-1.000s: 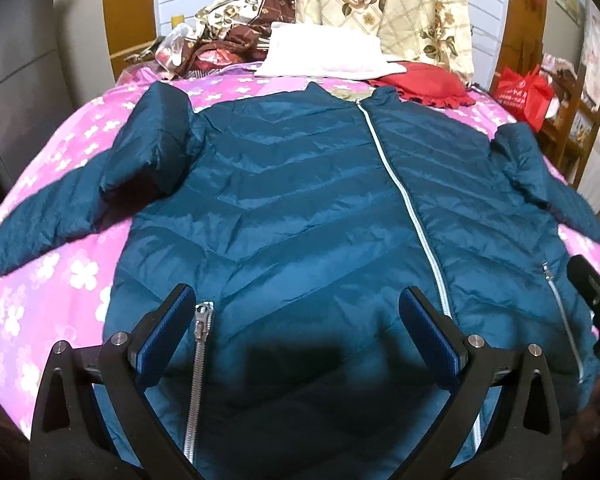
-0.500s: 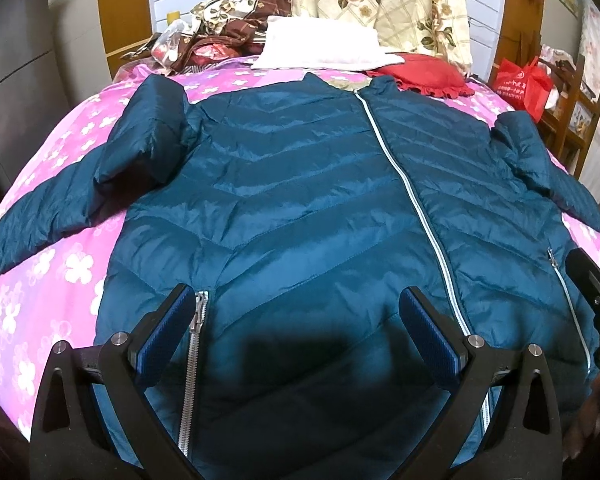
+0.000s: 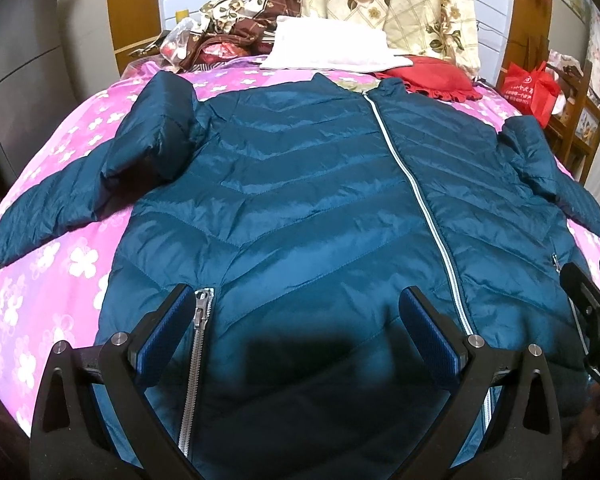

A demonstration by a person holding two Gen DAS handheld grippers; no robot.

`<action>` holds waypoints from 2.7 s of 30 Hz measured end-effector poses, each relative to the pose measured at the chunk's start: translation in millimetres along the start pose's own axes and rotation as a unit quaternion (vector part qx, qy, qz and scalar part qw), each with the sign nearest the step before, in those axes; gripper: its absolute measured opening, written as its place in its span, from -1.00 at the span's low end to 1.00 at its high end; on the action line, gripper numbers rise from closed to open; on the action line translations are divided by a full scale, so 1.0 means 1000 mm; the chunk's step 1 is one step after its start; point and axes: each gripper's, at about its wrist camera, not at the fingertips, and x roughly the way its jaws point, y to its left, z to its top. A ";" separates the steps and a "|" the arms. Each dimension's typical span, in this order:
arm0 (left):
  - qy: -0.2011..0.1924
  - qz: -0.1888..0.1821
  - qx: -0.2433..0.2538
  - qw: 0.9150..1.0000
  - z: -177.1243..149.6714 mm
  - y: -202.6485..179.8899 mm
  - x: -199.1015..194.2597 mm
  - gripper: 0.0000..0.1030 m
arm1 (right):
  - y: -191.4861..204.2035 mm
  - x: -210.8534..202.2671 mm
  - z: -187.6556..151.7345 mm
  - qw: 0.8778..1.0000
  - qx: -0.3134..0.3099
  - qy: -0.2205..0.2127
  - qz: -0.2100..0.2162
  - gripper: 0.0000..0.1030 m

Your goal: Fold large clothes

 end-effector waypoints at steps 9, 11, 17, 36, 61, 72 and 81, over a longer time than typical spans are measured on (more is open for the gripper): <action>0.000 -0.006 -0.005 1.000 0.000 0.004 -0.002 0.98 | 0.004 0.001 0.001 1.000 -0.013 0.004 -0.004 1.00; 0.000 -0.005 -0.007 1.000 0.000 0.005 -0.002 0.98 | 0.005 0.002 0.001 1.000 -0.013 0.004 -0.004 1.00; 0.003 -0.004 -0.012 1.000 0.002 0.006 -0.002 0.98 | 0.005 0.002 0.001 1.000 -0.015 0.003 -0.004 1.00; -0.001 -0.002 -0.009 1.000 0.002 0.005 -0.005 0.98 | 0.006 0.001 0.002 1.000 -0.016 -0.001 -0.006 1.00; -0.002 0.015 -0.027 1.000 0.008 0.019 0.000 0.98 | 0.005 0.005 0.000 1.000 -0.017 0.008 -0.003 1.00; -0.027 0.082 -0.130 0.988 0.062 0.170 -0.014 0.98 | -0.001 0.005 -0.001 1.000 0.000 0.009 0.010 1.00; 0.047 0.220 -0.266 0.937 0.018 0.386 0.019 0.98 | 0.003 0.008 0.000 1.000 -0.004 0.017 0.017 1.00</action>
